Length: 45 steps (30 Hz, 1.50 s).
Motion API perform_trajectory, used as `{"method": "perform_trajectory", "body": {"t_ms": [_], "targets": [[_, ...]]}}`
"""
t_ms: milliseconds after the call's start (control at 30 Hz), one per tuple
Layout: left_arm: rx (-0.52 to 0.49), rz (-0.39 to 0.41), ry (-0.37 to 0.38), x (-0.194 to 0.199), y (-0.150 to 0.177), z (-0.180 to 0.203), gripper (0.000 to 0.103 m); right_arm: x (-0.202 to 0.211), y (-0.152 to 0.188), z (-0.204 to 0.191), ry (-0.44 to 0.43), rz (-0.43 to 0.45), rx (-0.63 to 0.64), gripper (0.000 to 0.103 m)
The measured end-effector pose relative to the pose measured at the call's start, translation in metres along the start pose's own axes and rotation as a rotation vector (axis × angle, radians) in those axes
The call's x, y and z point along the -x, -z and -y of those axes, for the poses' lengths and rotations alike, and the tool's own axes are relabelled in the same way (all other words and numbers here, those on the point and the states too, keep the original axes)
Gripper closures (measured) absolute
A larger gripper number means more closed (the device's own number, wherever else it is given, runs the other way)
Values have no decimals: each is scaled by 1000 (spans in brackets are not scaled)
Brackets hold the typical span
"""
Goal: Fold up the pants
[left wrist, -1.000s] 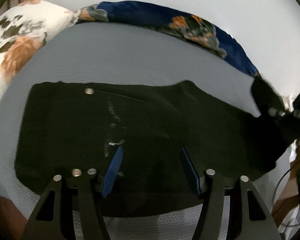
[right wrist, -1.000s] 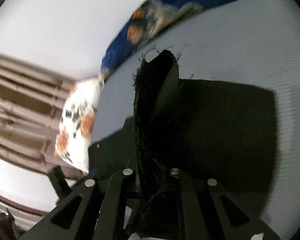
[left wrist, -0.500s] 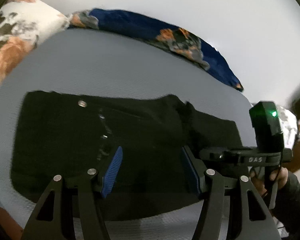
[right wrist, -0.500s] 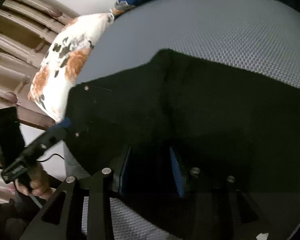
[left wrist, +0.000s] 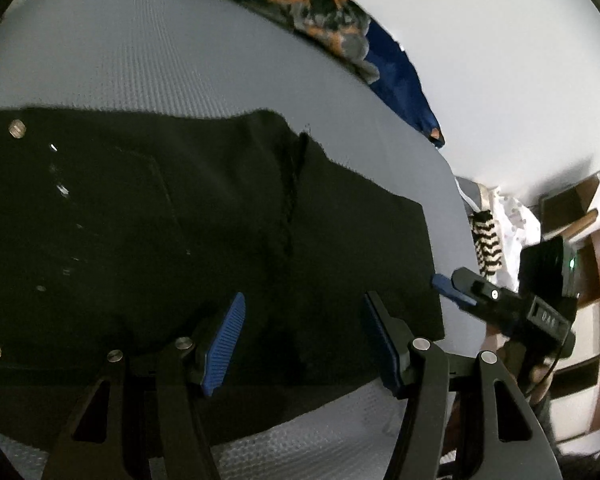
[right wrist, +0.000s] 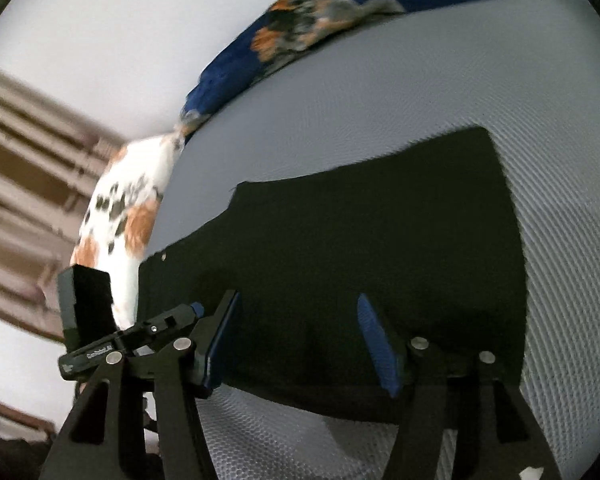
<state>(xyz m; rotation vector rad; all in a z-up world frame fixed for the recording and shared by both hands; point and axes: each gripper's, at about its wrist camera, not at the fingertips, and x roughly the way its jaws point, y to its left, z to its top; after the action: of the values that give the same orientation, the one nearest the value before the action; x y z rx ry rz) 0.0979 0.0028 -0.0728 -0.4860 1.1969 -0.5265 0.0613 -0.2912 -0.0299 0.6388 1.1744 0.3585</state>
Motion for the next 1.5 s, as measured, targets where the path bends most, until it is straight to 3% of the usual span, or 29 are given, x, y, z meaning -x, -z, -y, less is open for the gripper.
{"method": "perform_trajectory", "body": {"t_ms": [300,567,600,633,667,700,733,867,1100,1267,1367,1433,1500], "targets": [[51,-69,34,-28,-2,-5,44,0,8,22,-16,54,-114,44],[72,-121,172,-51,-10,3,44,4,12,27,-14,67,-113,43],[78,-137,202,-54,-10,4,46,4,13,28,-14,67,-115,43],[83,-147,211,-57,-8,5,59,4,13,28,-13,67,-117,42],[80,-148,200,-60,-8,5,68,4,14,29,-6,67,-117,42],[74,-155,184,-64,-7,5,87,4,14,29,2,70,-118,42],[75,-162,167,-67,-6,4,95,4,14,30,8,72,-119,42],[90,-146,131,-64,-6,4,97,4,17,30,75,67,-102,42],[-21,-85,47,-44,1,18,98,6,22,29,208,64,-47,42],[-30,-107,4,-51,5,9,97,-10,28,31,283,33,15,44],[-91,-102,-63,-49,6,20,92,-15,29,22,347,10,87,44],[-128,-89,-117,-44,5,28,85,-15,26,20,357,4,87,44],[-174,-55,-173,-36,3,34,85,-12,20,18,363,22,96,44]]}}
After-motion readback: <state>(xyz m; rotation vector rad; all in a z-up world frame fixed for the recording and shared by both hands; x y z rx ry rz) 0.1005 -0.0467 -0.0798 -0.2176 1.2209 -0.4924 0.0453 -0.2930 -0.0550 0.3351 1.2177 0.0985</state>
